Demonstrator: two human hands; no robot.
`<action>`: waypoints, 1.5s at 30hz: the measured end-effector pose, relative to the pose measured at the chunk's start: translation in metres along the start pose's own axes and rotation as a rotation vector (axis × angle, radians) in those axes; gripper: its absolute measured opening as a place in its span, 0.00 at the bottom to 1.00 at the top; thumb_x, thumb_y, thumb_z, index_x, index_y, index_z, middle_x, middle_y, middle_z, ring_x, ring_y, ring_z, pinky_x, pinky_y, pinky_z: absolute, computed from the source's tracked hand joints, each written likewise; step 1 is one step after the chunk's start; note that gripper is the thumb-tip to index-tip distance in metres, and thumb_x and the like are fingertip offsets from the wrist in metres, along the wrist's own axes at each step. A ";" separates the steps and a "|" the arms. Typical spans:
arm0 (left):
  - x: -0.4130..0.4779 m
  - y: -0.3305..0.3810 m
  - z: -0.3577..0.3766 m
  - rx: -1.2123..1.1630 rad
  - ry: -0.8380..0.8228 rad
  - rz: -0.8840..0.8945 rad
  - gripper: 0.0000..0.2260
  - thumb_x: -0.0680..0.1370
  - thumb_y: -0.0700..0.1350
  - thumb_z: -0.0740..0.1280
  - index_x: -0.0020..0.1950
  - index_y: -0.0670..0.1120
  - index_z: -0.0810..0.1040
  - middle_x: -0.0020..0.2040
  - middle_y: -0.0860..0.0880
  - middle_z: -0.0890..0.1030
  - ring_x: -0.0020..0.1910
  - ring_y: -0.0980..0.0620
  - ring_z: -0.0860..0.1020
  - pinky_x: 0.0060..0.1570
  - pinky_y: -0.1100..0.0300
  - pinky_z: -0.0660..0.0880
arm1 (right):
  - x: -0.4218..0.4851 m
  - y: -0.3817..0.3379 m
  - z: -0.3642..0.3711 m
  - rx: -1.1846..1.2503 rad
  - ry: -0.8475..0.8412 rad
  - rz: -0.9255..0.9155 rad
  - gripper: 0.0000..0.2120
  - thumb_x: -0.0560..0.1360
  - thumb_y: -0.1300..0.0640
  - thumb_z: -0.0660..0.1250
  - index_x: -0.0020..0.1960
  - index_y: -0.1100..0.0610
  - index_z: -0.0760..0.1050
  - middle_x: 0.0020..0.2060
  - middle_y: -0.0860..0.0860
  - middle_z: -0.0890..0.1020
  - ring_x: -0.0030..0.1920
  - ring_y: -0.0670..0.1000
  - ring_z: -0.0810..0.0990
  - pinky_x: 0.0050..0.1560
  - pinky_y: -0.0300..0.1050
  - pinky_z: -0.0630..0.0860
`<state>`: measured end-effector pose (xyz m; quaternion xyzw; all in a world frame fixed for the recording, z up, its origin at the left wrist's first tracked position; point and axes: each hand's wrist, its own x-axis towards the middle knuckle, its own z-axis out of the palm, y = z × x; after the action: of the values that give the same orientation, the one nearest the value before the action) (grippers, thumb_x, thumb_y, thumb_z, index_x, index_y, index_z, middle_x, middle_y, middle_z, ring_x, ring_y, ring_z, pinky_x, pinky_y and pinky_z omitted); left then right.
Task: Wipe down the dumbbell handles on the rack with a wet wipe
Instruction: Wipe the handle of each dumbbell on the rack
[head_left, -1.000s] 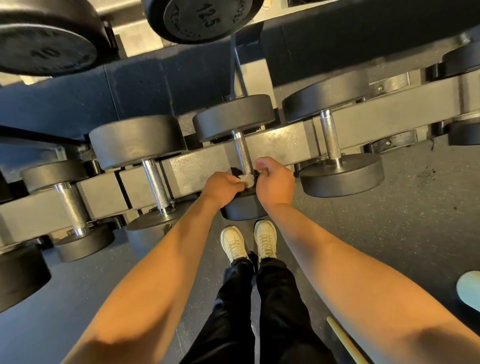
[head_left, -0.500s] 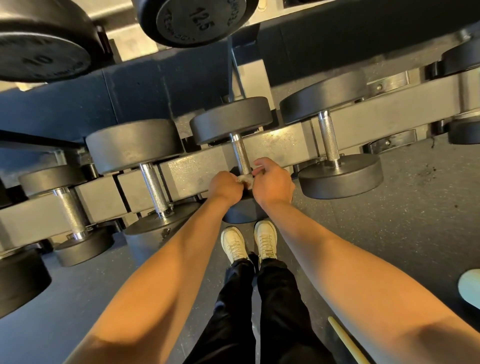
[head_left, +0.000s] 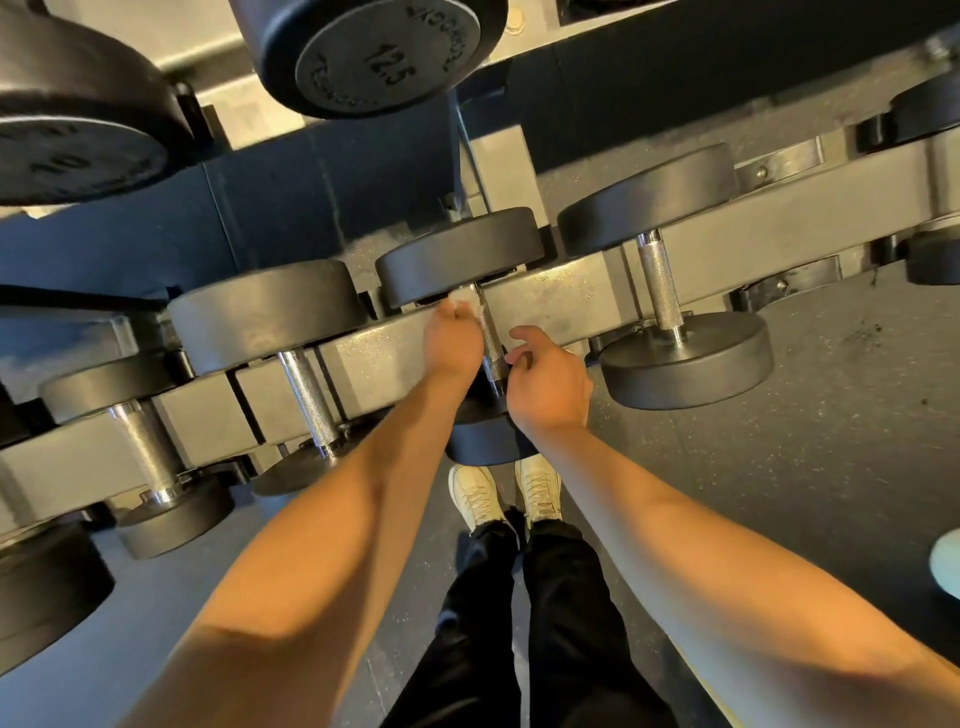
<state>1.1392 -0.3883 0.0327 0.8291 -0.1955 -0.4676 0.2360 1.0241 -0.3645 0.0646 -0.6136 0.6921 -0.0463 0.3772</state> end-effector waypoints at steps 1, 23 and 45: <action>-0.002 -0.008 0.002 -0.009 -0.015 -0.027 0.16 0.86 0.46 0.52 0.60 0.39 0.77 0.55 0.39 0.79 0.53 0.43 0.77 0.60 0.47 0.75 | 0.000 0.000 0.000 0.003 0.001 0.001 0.18 0.80 0.60 0.59 0.67 0.48 0.75 0.52 0.45 0.84 0.55 0.53 0.81 0.57 0.51 0.73; -0.056 -0.034 0.009 0.216 -0.036 0.017 0.06 0.82 0.46 0.63 0.55 0.45 0.77 0.49 0.47 0.83 0.48 0.46 0.81 0.47 0.52 0.79 | -0.002 0.004 0.004 0.076 0.038 -0.029 0.10 0.79 0.56 0.62 0.55 0.48 0.80 0.43 0.50 0.84 0.43 0.53 0.79 0.43 0.47 0.73; -0.076 -0.045 0.014 -0.030 0.245 0.108 0.18 0.83 0.40 0.56 0.67 0.57 0.76 0.55 0.60 0.79 0.51 0.60 0.75 0.50 0.64 0.69 | 0.072 -0.010 0.021 -0.080 -0.283 -0.161 0.08 0.82 0.61 0.62 0.46 0.59 0.78 0.44 0.52 0.81 0.47 0.52 0.81 0.42 0.38 0.77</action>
<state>1.0954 -0.3138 0.0527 0.8648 -0.2025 -0.3521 0.2951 1.0469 -0.4226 0.0210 -0.6820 0.5820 0.0383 0.4412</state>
